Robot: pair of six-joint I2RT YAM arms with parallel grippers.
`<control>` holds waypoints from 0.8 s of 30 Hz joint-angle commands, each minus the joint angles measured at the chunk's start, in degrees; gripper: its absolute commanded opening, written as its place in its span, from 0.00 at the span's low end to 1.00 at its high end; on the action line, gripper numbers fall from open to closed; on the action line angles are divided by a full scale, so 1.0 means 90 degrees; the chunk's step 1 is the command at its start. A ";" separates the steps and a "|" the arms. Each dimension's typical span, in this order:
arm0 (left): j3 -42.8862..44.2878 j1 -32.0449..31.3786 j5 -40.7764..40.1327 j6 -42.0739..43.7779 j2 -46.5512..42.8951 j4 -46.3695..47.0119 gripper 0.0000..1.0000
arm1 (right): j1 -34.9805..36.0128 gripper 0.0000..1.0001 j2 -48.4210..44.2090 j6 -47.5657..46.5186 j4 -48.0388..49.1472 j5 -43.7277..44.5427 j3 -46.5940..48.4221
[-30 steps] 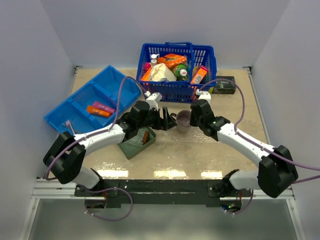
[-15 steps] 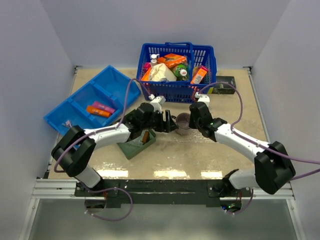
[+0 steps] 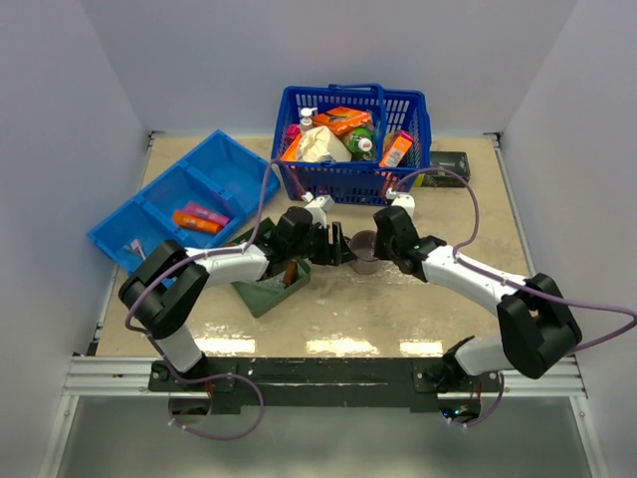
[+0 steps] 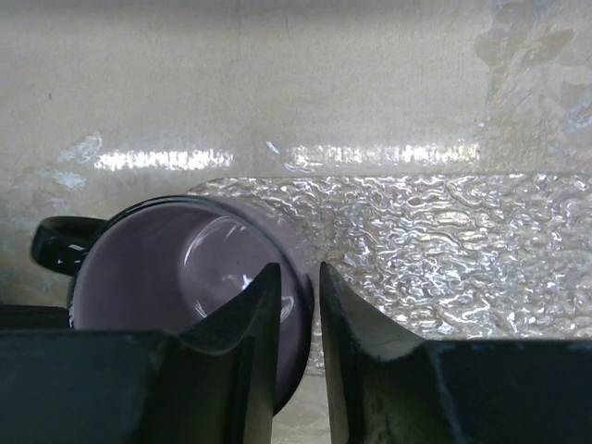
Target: Prepare toiletry sets of a toothbrush and toothpaste on the tray
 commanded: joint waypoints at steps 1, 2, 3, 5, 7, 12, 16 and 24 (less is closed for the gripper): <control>0.0289 -0.0029 0.0035 -0.0052 0.0133 0.0553 0.64 | -0.0013 0.32 -0.0149 0.0204 0.0522 0.0104 0.0079; 0.0309 -0.0029 -0.0023 -0.0062 0.0143 0.0573 0.64 | -0.0013 0.36 -0.0169 0.0204 0.0493 0.0104 0.0079; 0.0318 -0.0029 -0.0033 -0.0062 0.0143 0.0582 0.64 | -0.0004 0.43 -0.0237 0.0204 0.0483 0.0056 0.0079; 0.0357 -0.0038 -0.0091 -0.0062 0.0153 0.0622 0.64 | -0.0013 0.51 -0.0296 0.0195 0.0415 0.0036 0.0089; 0.0367 -0.0029 -0.0131 -0.0072 0.0153 0.0631 0.64 | -0.0004 0.54 -0.0393 0.0175 0.0366 0.0046 0.0118; 0.0494 -0.0009 -0.0277 -0.0042 0.0319 0.0592 0.64 | -0.0023 0.59 -0.0530 0.0185 0.0356 -0.0110 0.0196; 0.0601 0.0040 -0.0336 -0.0042 0.0504 0.0660 0.64 | -0.0033 0.60 -0.0384 0.0214 0.0424 -0.0393 0.0206; 0.0943 0.0186 -0.0424 0.0075 0.0856 0.0904 0.61 | -0.0033 0.58 -0.0530 0.0439 0.0385 -0.1076 0.0011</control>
